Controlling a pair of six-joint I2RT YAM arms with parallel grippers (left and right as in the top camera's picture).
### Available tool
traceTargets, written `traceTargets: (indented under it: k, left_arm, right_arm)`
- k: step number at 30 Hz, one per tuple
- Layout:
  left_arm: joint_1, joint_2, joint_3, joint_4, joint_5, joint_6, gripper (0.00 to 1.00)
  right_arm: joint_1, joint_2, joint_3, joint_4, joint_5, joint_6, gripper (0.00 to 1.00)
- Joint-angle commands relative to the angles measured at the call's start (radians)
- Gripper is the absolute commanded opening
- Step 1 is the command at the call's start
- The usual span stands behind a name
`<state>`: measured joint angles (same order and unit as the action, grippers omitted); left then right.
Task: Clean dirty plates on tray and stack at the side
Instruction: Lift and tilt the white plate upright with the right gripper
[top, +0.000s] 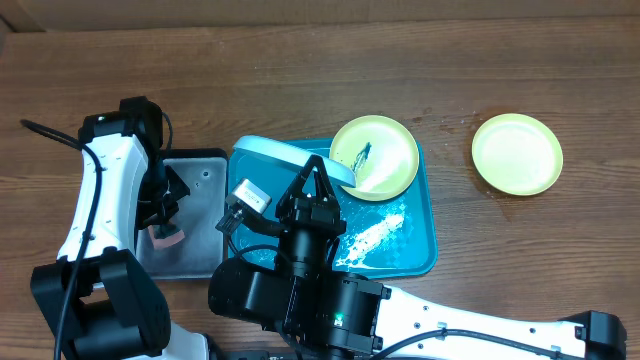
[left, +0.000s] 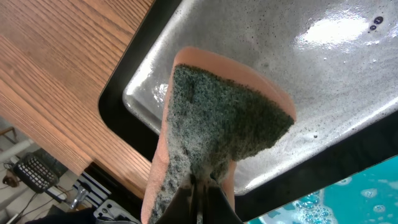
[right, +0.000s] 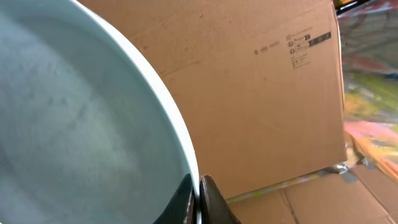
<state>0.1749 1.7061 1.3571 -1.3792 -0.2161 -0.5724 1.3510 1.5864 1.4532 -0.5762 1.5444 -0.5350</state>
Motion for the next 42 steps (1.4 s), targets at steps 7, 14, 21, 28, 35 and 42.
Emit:
traceTargets:
  k: [7, 14, 21, 28, 35, 42]
  left_arm:
    - [0.002, 0.006, -0.003, 0.000, 0.007, 0.011, 0.04]
    - [0.002, 0.006, -0.003, -0.004, 0.007, 0.011, 0.04]
    - [0.001, 0.006, -0.003, -0.013, 0.008, 0.012, 0.04]
    - [0.001, 0.006, -0.003, -0.016, 0.007, 0.011, 0.04]
    - [0.001, 0.006, -0.003, -0.014, 0.008, 0.011, 0.04]
    - [0.001, 0.006, -0.003, -0.010, 0.011, 0.011, 0.04]
  right_arm:
    - [0.003, -0.034, 0.036, 0.007, 0.027, -0.184, 0.04]
    - [0.003, -0.034, 0.036, 0.050, 0.027, -0.202, 0.04]
    - [-0.068, -0.024, 0.035, 0.100, 0.019, -0.136, 0.04]
    - [-0.082, -0.031, 0.035, 0.223, 0.025, -0.156, 0.04]
    - [-0.075, -0.035, 0.034, 0.224, -0.074, -0.134, 0.04]
    - [-0.069, -0.032, 0.034, 0.153, -0.086, -0.069, 0.04]
